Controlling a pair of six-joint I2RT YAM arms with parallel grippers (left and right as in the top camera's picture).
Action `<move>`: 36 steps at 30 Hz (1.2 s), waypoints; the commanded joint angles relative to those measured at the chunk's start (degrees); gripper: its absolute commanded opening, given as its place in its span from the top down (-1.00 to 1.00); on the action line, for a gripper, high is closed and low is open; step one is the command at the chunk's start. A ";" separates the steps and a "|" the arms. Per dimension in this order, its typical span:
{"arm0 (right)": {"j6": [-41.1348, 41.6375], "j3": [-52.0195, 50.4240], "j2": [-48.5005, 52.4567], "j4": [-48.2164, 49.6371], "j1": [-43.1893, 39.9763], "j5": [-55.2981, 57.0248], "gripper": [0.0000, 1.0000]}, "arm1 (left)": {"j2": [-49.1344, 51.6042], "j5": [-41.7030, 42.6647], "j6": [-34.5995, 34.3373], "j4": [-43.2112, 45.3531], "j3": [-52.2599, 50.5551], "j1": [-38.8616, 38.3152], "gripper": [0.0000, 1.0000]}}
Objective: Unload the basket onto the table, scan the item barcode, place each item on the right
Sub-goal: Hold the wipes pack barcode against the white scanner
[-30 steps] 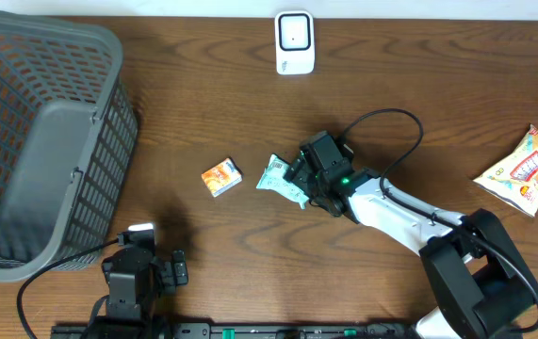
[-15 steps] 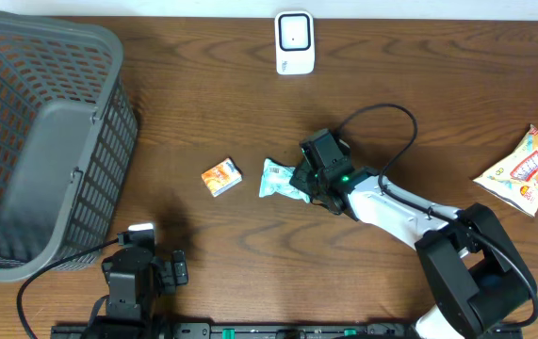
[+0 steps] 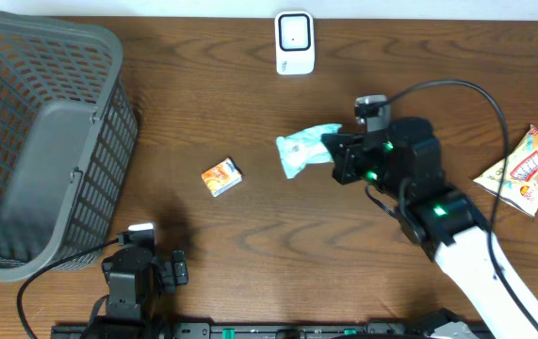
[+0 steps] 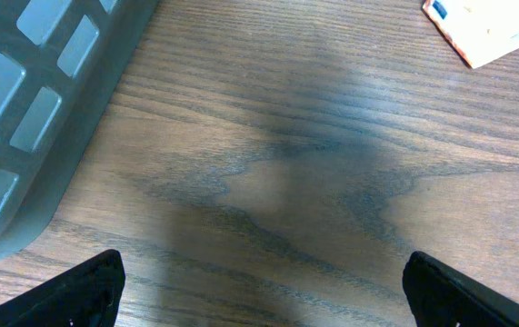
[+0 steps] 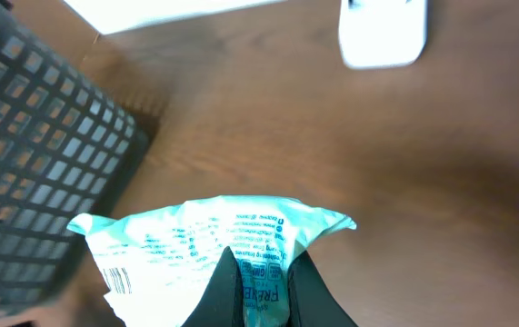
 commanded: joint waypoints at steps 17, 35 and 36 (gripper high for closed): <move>-37.48 0.37 1.53 29.03 6.69 47.52 0.98 | 0.00 -0.31 -0.28 -1.01 -0.31 0.09 -0.96; -100.74 4.13 41.46 86.31 7.28 43.93 0.98 | 0.00 -0.31 -0.28 -1.01 -0.31 0.09 -0.96; -100.78 5.75 43.54 86.93 7.26 44.15 0.98 | 0.00 -0.31 -0.28 -1.01 -0.31 0.09 -0.96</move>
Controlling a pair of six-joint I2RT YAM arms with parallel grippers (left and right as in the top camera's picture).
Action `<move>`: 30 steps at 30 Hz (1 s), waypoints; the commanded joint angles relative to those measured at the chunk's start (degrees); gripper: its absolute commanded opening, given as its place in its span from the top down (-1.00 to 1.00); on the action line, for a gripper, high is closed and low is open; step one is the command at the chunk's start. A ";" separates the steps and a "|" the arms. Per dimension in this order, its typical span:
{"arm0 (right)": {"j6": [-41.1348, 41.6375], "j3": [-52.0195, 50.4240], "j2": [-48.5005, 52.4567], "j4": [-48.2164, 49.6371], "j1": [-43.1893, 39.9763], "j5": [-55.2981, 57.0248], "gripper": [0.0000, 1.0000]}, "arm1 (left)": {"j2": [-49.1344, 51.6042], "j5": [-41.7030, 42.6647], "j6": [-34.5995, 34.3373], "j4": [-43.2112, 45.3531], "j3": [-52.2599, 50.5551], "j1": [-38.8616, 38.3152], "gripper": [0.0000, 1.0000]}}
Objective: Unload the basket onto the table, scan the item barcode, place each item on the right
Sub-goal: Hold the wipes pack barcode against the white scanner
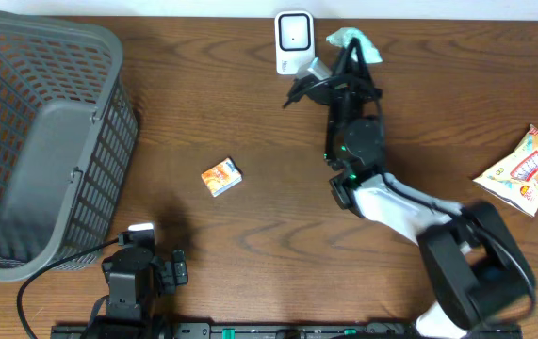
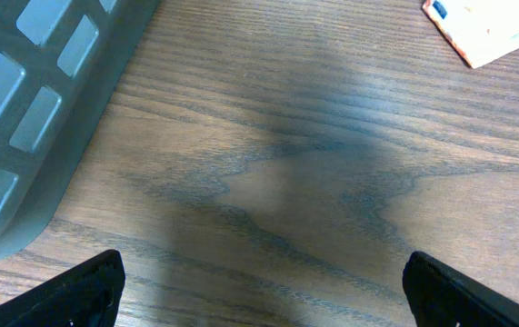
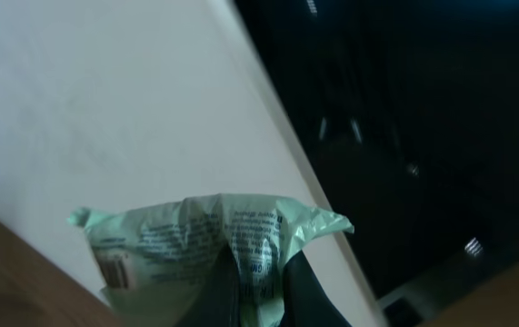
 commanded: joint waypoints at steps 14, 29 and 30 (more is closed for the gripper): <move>-20.00 32.17 30.71 1.11 -0.39 -2.47 0.98 | 0.00 -0.31 -0.31 -1.01 -0.31 0.09 -0.96; -23.39 40.81 39.30 -8.00 0.59 -1.84 0.98 | 0.00 -0.31 -0.28 -1.01 -0.31 0.09 -0.96; -23.37 40.81 39.30 -8.68 0.76 -1.81 0.98 | 0.00 -0.31 -0.31 -1.01 -0.31 0.09 -0.96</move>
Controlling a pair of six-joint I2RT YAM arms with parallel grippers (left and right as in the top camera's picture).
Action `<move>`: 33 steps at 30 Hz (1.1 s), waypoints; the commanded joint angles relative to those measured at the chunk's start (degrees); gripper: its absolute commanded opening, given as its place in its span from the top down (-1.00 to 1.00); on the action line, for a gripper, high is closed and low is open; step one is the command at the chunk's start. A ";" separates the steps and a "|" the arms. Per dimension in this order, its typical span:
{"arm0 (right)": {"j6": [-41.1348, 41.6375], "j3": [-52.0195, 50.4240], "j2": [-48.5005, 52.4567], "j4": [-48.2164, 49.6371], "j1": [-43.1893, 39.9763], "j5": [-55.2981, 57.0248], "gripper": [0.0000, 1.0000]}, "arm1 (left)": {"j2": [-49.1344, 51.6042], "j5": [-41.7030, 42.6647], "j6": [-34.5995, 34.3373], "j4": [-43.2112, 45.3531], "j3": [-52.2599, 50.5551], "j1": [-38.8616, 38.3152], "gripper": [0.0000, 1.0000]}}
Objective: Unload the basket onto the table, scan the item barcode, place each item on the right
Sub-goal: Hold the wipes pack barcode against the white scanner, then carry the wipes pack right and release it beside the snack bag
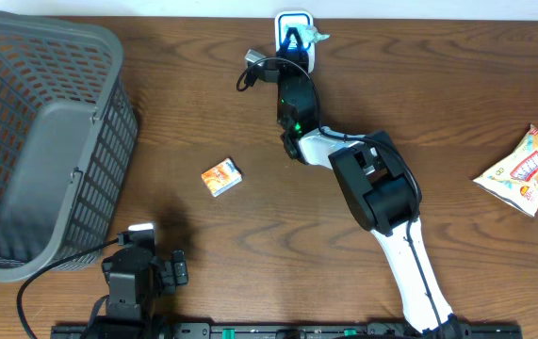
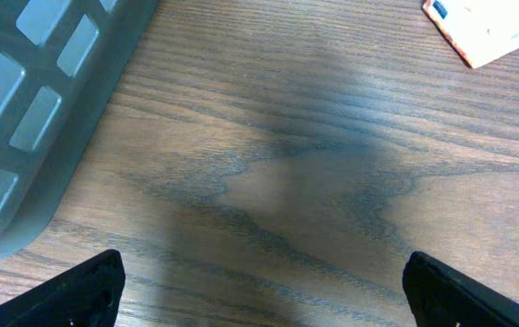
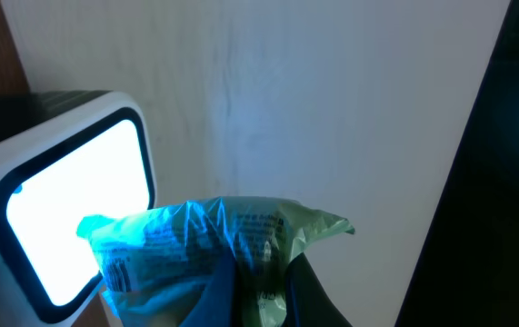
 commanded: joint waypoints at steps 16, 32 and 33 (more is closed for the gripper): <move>1.81 1.60 -1.11 -9.57 1.46 2.97 0.98 | 0.00 -0.31 -0.28 -1.01 -0.31 0.09 -0.95; 47.58 1.57 -36.20 -69.79 -7.23 -3.76 0.98 | 0.00 -0.31 -0.26 -1.01 -0.31 0.09 -0.96; 50.56 1.57 -37.86 -72.28 -9.75 -6.03 0.98 | 0.00 -0.31 -0.26 -1.01 -0.31 0.09 -0.96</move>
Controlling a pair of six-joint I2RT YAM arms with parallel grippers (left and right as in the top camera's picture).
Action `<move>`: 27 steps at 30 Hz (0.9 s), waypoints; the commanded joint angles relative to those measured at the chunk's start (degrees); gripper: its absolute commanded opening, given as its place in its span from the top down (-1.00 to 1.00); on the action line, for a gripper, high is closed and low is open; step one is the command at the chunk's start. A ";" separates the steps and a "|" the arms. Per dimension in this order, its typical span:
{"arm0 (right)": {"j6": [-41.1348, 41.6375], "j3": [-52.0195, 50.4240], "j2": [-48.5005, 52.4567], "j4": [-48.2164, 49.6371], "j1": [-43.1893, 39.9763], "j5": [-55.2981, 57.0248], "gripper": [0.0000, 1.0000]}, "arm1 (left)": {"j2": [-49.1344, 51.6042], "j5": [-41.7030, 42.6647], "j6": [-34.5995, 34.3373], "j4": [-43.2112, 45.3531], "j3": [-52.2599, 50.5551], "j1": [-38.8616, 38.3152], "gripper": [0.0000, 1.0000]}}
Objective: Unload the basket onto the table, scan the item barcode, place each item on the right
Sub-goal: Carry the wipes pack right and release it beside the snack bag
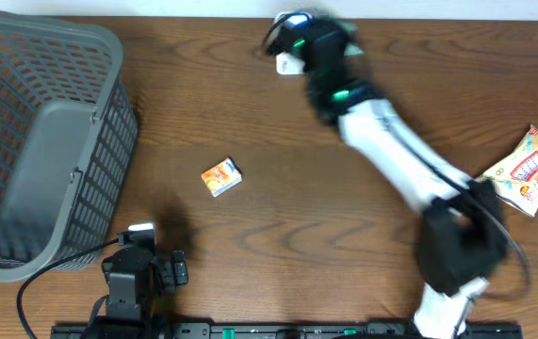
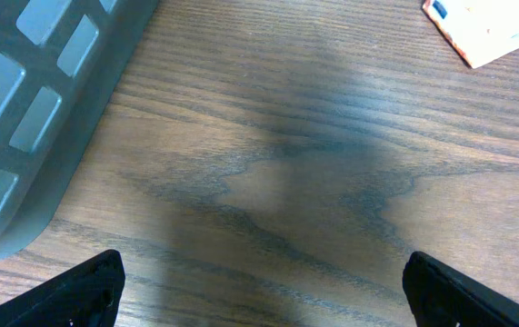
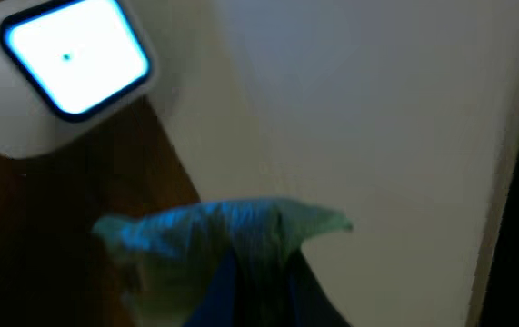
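A pale green packet [image 3: 206,238] hangs blurred in my right gripper [image 3: 259,272], which is shut on it. The white scanner [image 3: 66,73], its screen lit, lies up and to the left of the packet, apart from it. Overhead, the right gripper [image 1: 302,28] is a blur at the table's far edge, covering most of the scanner [image 1: 288,63]. My left gripper [image 2: 264,295] rests open over bare wood near the front edge, nothing between its fingers.
A grey mesh basket [image 1: 33,141] fills the left side and shows as a basket wall [image 2: 32,82] in the left wrist view. A small orange box [image 1: 221,176] lies mid-table. A snack bag [image 1: 525,169] lies at the right edge. The wall stands just behind the scanner.
The packet was right against the scanner's lit screen; now it sits lower right of the screen with a gap. My right arm now reaches in from the right, blurred. The left arm is unchanged.
My right gripper held the green packet over mid-table, right of the orange box. Then it held it at the far edge beside the scanner, then directly before the glowing screen. Now the packet is drawn off from the screen, still gripped.
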 commanded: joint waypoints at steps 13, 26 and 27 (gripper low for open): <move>56.22 0.61 -0.72 -20.00 -42.29 -28.81 0.98 | 0.00 -0.31 -0.28 -1.01 -0.31 0.09 -0.96; 64.22 0.79 8.68 -23.32 -57.13 -36.46 -0.19 | 0.00 -0.31 -0.26 -1.01 -0.31 0.09 -0.96; 64.22 1.07 7.56 -23.34 -57.13 -40.13 -0.40 | 0.00 -0.31 -0.28 -1.01 -0.31 0.09 -0.96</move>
